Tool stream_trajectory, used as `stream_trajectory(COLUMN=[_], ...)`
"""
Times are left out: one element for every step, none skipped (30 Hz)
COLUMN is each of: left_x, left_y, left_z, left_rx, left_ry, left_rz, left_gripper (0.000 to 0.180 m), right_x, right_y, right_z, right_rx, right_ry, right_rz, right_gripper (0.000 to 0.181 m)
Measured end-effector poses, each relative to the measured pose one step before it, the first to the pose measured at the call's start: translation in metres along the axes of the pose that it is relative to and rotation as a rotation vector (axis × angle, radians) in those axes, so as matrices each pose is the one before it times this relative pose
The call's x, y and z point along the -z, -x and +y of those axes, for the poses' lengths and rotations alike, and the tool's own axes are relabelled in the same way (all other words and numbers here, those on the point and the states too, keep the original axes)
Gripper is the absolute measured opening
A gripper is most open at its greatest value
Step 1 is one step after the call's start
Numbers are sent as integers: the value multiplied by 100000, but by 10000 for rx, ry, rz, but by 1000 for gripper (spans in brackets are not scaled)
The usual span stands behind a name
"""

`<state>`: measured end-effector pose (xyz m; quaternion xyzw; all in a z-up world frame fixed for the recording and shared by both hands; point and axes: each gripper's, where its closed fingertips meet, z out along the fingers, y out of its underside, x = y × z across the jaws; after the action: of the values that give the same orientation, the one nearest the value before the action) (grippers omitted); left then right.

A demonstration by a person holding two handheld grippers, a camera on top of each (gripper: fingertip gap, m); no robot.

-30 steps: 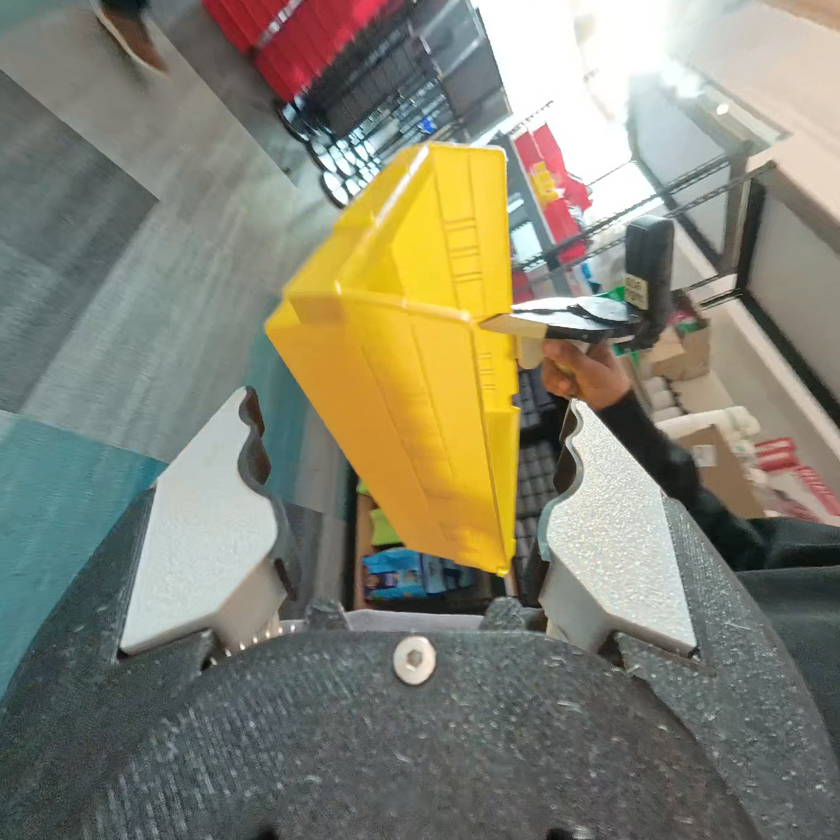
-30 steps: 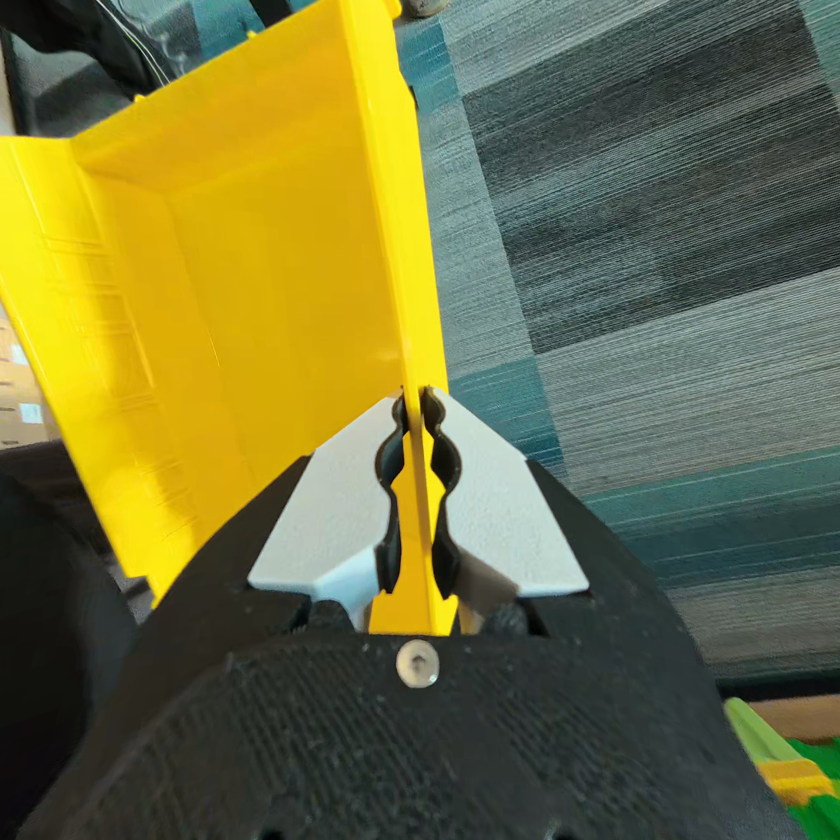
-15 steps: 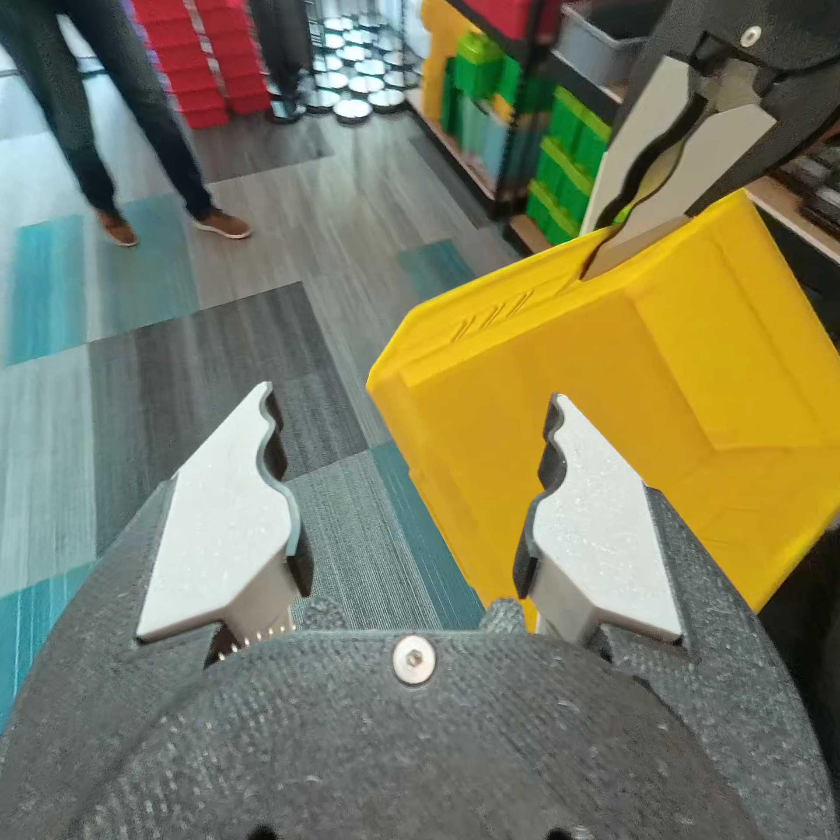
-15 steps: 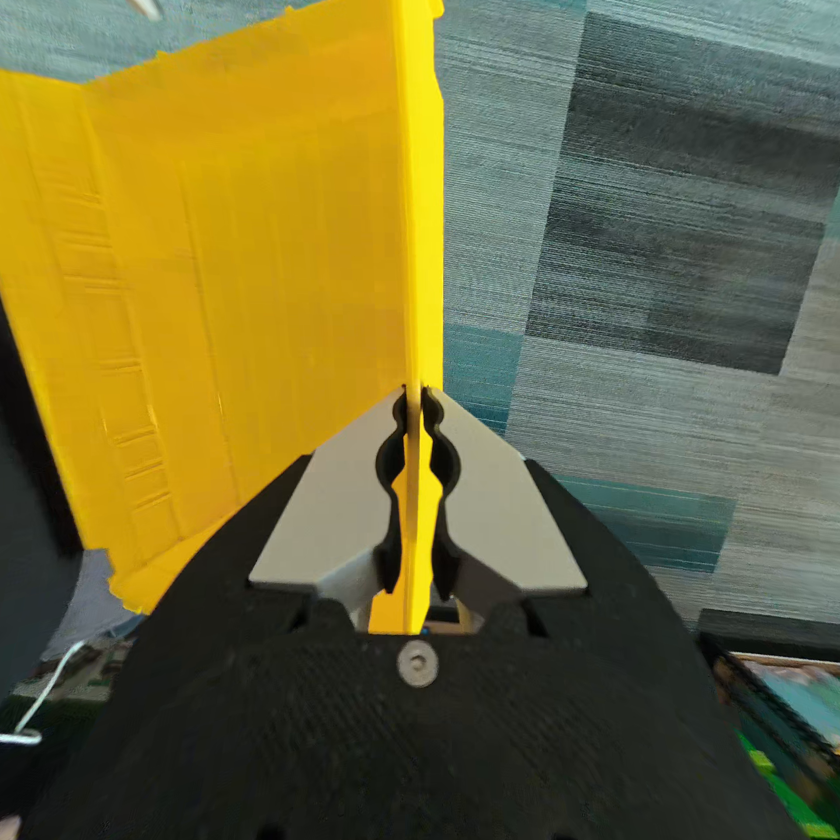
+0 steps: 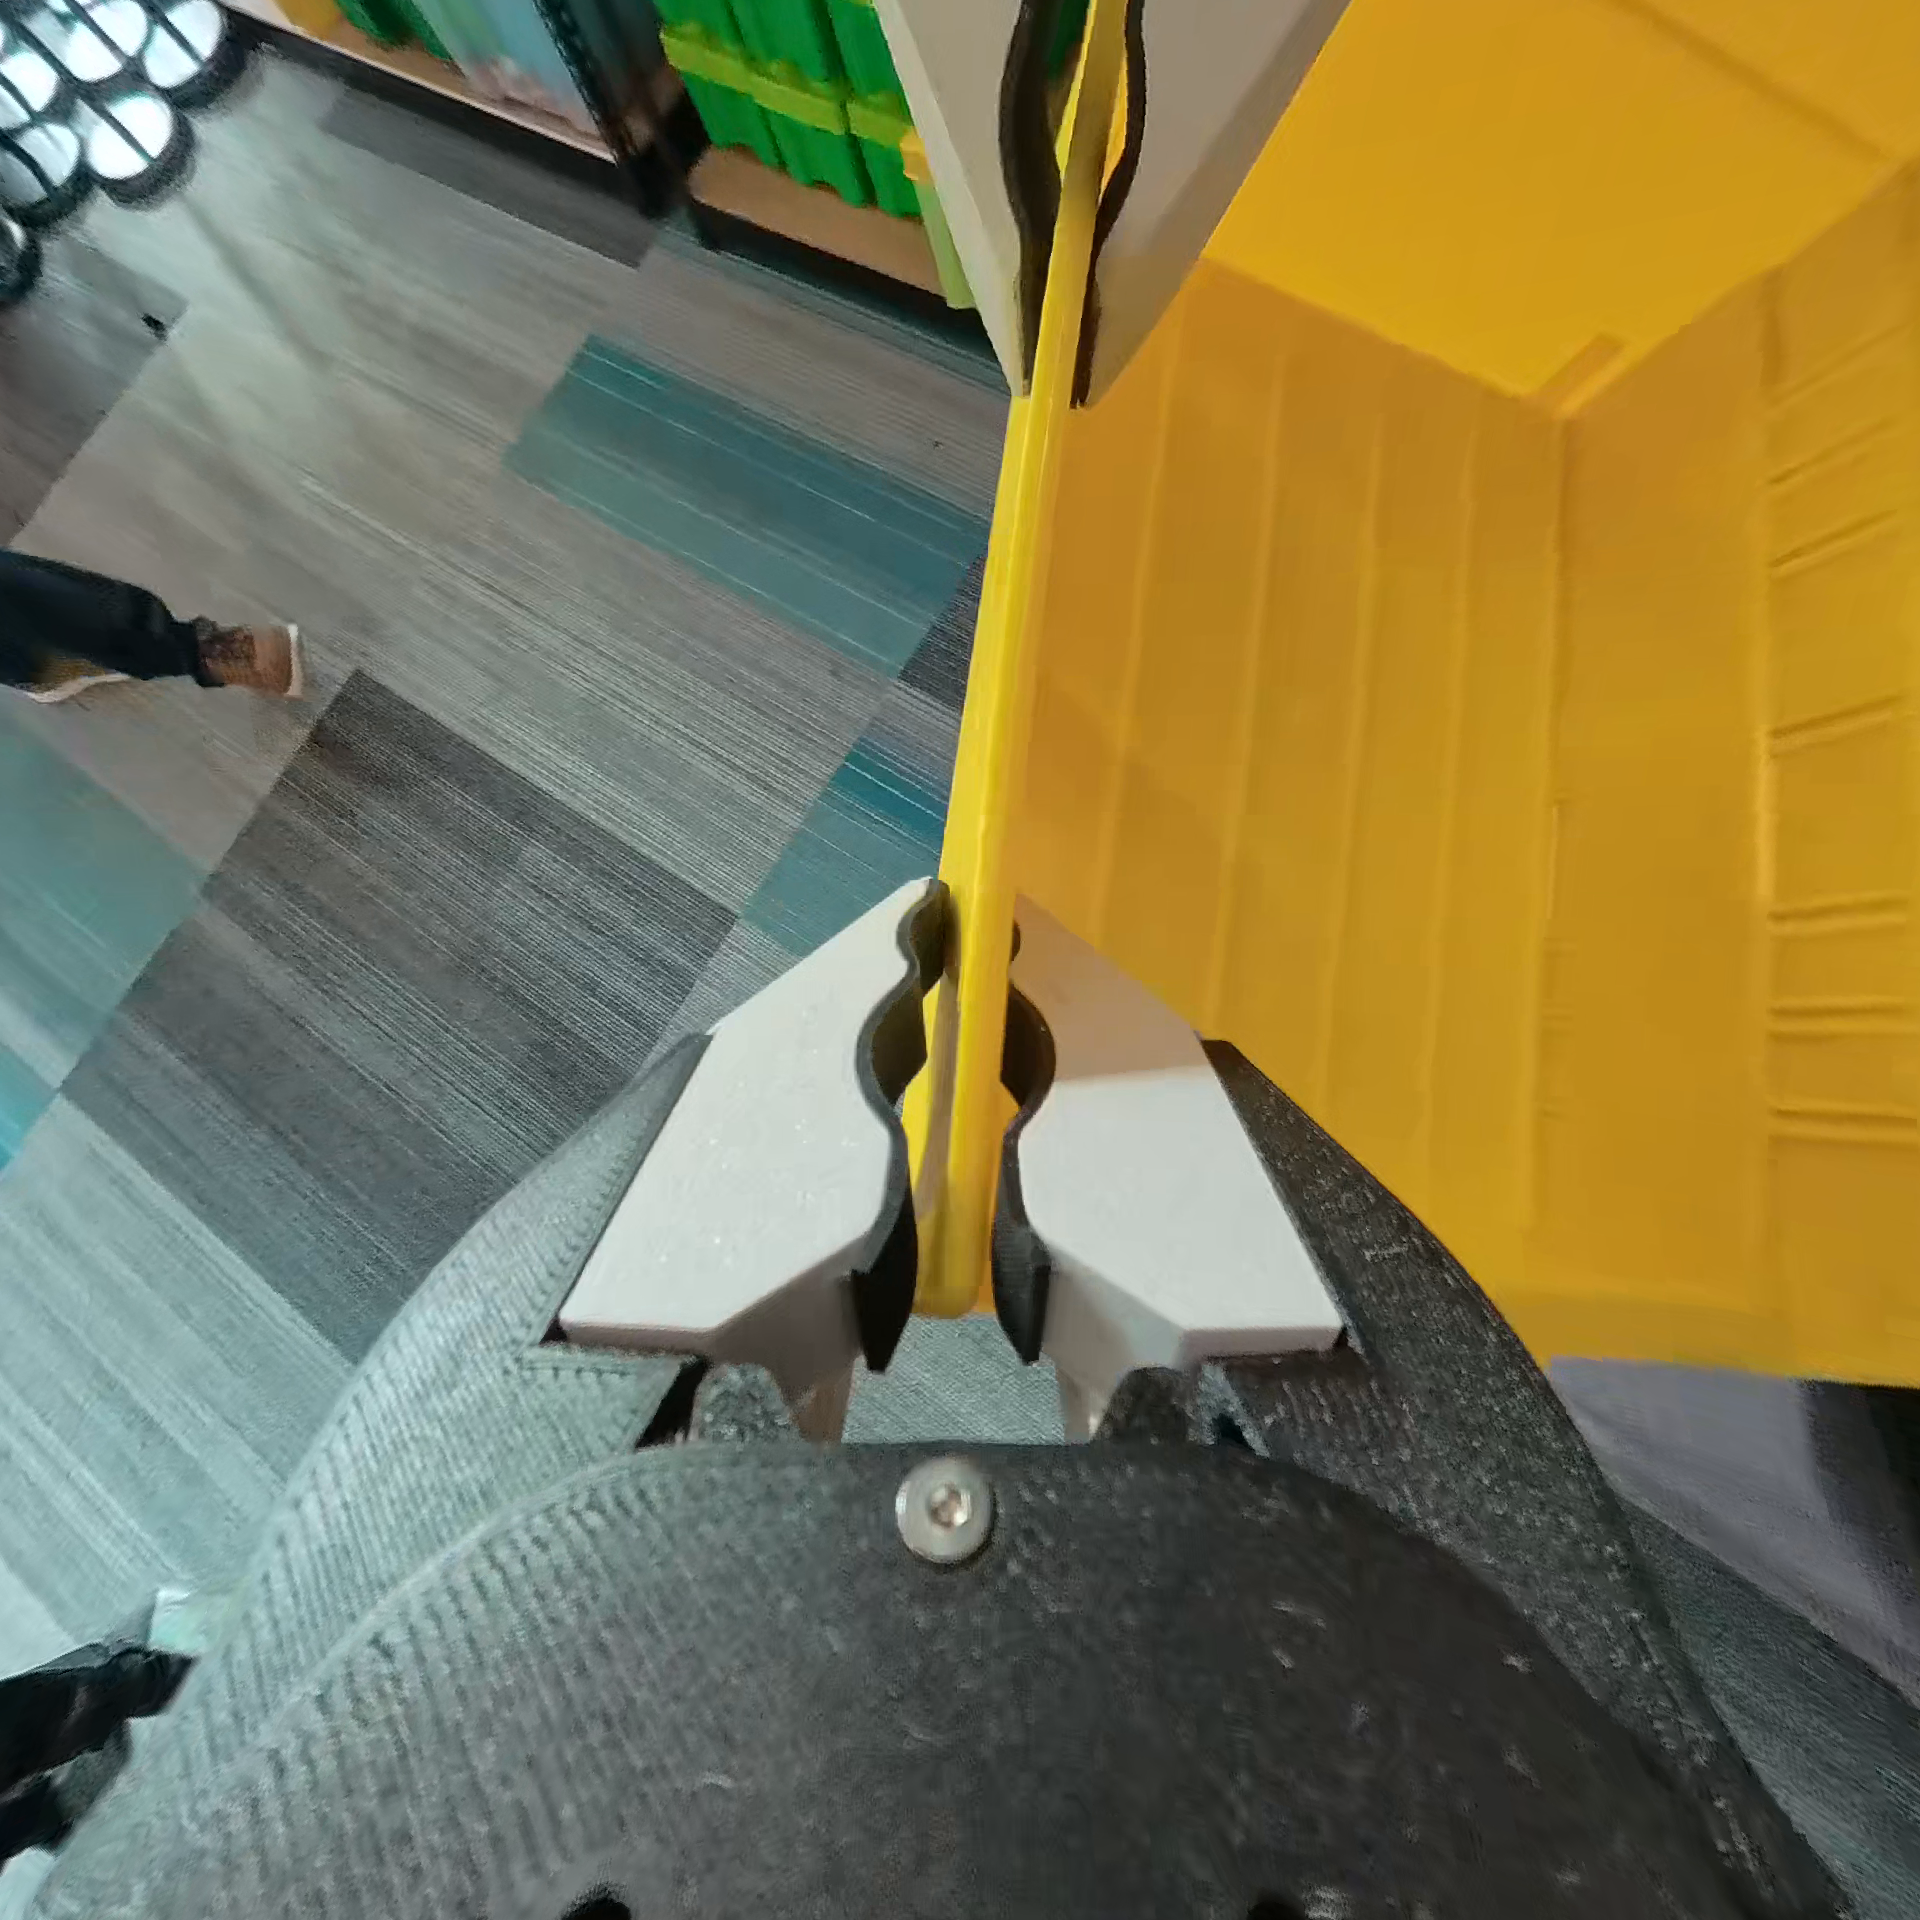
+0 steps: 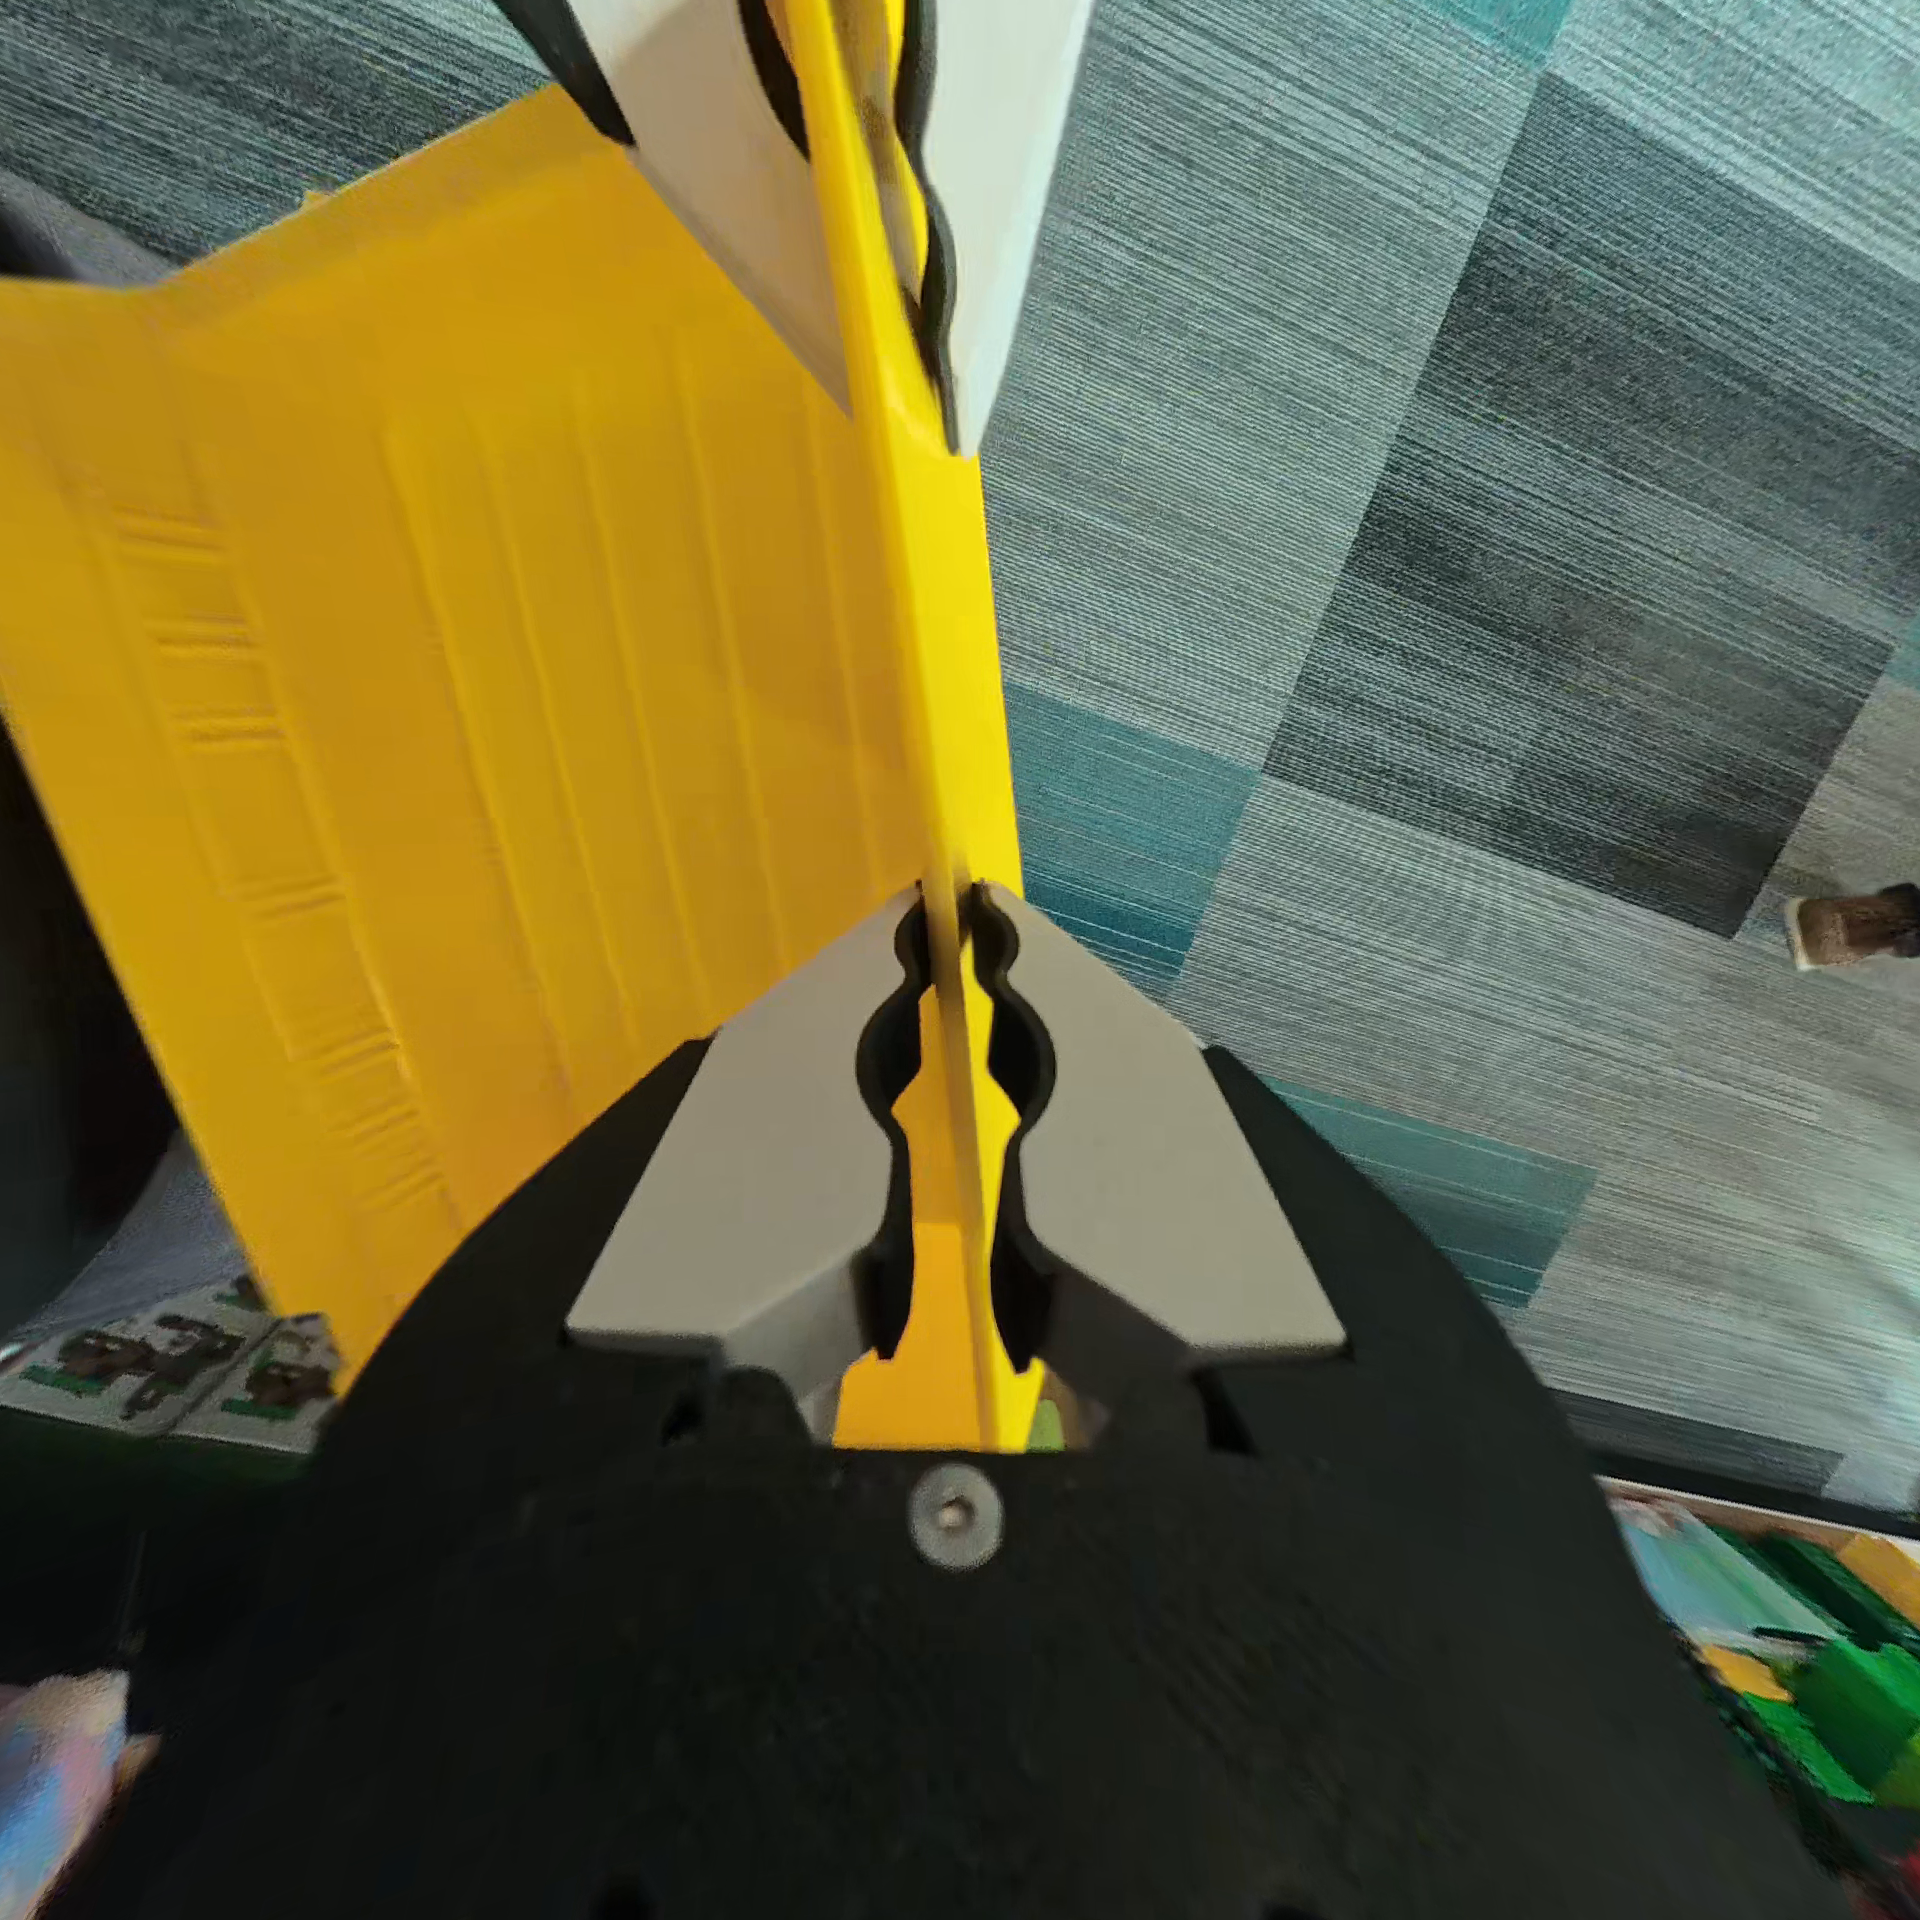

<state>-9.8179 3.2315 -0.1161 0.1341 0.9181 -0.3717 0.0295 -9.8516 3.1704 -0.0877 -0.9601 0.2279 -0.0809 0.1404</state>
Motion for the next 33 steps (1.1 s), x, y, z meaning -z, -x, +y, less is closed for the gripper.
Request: stream_trajectory(left_x=[24, -19, -45, -107, -217, -270, -328, -340, -337, -337, -381, -461, -504, -492, -484, -477, -472, -448, -395, -379, -353, -317, -315, -305, -296, -285, -253, -236, -211, -195, -129, -33, 67], left_y=[-519, -374, -355, -376, -334, -334, -271, -292, -293, -395, -510, -516, -594, -582, -579, -638, -675, -713, -749, -805, -859, -954, -1021, -1102, -1219, -1282, -1323, -1279, -1213, -1104, -988, -850, -584], left_z=[-259, -176, -151, -162, -141, -104, -43, -66, -118, -196, -223, -133, -188, -328, -384, -438, -487, -557, -628, -644, -645, -646, -580, -487, -390, -299, -236, -201, -131, -52, 1, 11, 22], left_rx=[103, -79, -106, 60, 47, 58, 139, 225, 235, 249, 243, 299, 436, 416, 306, 369, 376, 332, 353, 328, 273, 248, 236, 283, 289, 244, 168, 133, 102, 59, 48, 35, -12], left_ry=[-58, 11, 57, 90, 113, 114, 116, 56, -9, -51, -18, 93, 55, -58, -89, -68, -70, -119, -165, -175, -200, -245, -232, -183, -143, -125, -107, -96, -92, -72, -63, -77, -111], left_rz=[11, -85, -75, 26, -16, -36, -54, -38, -51, -28, -22, -58, 30, -2, -83, -73, -105, -140, -135, -155, -172, -149, -138, -98, -40, -16, 30, 62, 77, 47, 18, -24, -129], left_gripper=[0, 0, 0, 0, 0, 0, 0, 0, 0, 0, 0, 0, 0, 0, 0, 0, 0, 0, 0, 0, 0, 0, 0, 0, 0, 0, 0, 0, 0, 0, 0, 0, 0], right_x=[139, 121, 96, 88, 141, 256, 424, 629, 846, 1022, 1214, 1345, 1474, 1602, 1694, 1734, 1722, 1691, 1644, 1574, 1520, 1454, 1351, 1247, 1072, 828, 641, 505, 365, 252, 172, 186, 304], right_y=[398, 359, 338, 290, 166, 77, 19, 7, 38, 50, 101, 167, 164, 81, 87, 101, 45, -89, -299, -490, -710, -1018, -1067, -871, -525, -261, -188, -170, -250, -336, -396, -379, -280], right_z=[247, 221, 244, 343, 500, 674, 738, 719, 692, 745, 925, 1152, 1255, 1270, 1310, 1431, 1597, 1700, 1703, 1533, 1265, 955, 457, 84, 100, 166, 52, 15, 181, 439, 632, 671, 484], right_rx=[-184, -263, -308, -374, -416, -370, -315, -285, -247, -185, -110, -60, -41, -57, -119, -195, -216, -178, -152, -191, -297, -381, -313, -127, 67, -3, -345, -728, -990, -1024, -862, -649, -439], right_ry=[-116, -194, -244, -254, -204, -153, -189, -282, -377, -422, -364, -261, -245, -314, -354, -303, -203, -127, -126, -207, -308, -436, -635, -631, -275, -11, -7, -36, 19, 136, 251, 290, 213], right_rz=[58, 52, 44, 29, 81, 156, 254, 348, 409, 463, 484, 476, 519, 561, 513, 450, 434, 479, 572, 665, 784, 944, 941, 769, 462, 225, 116, 46, 40, 49, 66, 67, -3], right_gripper=[5, 5, 7, 8, 13, 21, 29, 35, 45, 51, 48, 46, 47, 47, 48, 49, 53, 56, 59, 64, 69, 77, 87, 89, 83, 83, 87, 90, 93, 97, 101, 101, 92])
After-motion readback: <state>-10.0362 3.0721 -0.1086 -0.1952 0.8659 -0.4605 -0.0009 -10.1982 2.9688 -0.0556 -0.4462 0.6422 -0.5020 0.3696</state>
